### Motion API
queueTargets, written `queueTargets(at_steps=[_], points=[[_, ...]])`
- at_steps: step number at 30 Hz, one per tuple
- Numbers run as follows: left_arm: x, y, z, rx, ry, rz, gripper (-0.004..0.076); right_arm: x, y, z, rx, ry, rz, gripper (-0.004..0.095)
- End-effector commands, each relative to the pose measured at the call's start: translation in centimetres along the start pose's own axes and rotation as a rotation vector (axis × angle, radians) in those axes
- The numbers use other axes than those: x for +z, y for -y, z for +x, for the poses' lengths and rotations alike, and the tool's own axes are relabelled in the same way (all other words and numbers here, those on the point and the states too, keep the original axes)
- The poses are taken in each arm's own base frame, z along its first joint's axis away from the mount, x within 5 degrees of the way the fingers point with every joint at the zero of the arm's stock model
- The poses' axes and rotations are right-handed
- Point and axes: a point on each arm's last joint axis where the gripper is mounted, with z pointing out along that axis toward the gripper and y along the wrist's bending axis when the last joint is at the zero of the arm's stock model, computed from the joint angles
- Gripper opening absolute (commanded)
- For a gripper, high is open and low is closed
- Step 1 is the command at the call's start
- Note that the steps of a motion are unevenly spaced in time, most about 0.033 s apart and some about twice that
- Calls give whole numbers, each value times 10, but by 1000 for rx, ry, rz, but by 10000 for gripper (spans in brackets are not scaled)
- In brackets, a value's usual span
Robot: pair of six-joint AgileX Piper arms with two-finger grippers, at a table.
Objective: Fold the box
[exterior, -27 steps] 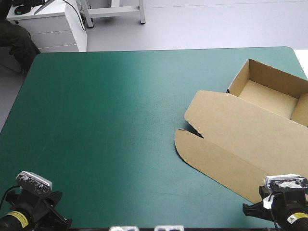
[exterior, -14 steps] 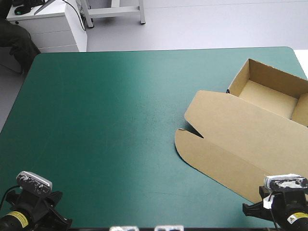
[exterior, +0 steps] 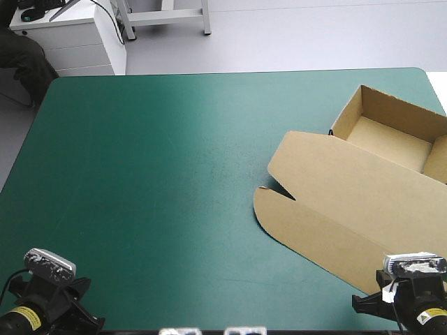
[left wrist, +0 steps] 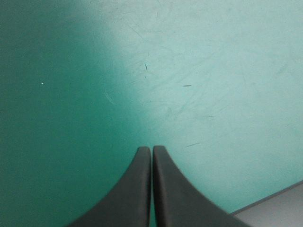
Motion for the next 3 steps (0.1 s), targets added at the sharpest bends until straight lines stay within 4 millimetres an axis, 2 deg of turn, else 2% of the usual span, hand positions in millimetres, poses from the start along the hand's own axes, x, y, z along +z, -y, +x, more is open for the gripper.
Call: queueTargets(at_steps=[1, 3], points=[[-4, -1, -9, -12, 55, 1, -8, -4, 0, -11, 5, 75, -2, 0], [-4, -1, -9, -12, 55, 1, -8, -4, 0, -11, 5, 75, -2, 0]])
